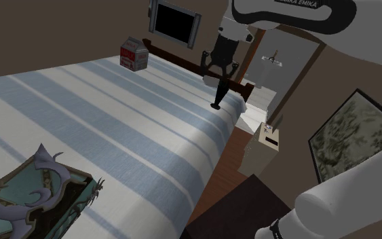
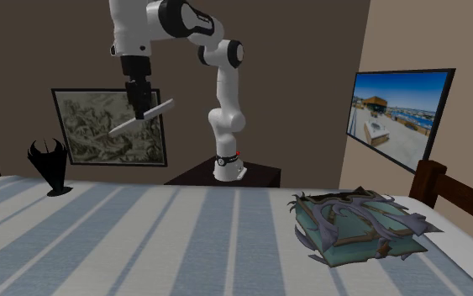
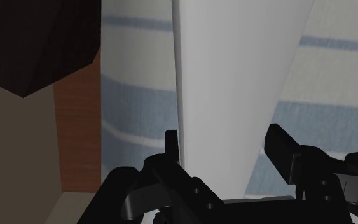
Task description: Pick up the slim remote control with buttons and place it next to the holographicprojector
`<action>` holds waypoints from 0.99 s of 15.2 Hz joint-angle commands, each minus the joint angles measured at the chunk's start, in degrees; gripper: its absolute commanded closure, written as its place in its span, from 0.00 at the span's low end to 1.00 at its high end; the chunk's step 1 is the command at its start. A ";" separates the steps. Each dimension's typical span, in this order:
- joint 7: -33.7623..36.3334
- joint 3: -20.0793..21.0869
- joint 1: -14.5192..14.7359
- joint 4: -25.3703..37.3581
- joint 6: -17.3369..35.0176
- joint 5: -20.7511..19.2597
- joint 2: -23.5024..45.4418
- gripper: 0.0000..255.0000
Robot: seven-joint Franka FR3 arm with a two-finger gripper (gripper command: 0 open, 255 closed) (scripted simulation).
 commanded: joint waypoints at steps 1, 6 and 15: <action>-2.86 -1.52 -1.28 0.20 -0.06 -0.17 0.22 1.00; -9.23 -4.94 -4.32 1.78 -0.41 -0.86 1.75 1.00; -19.59 -10.25 -9.49 9.28 -2.01 -2.65 8.12 1.00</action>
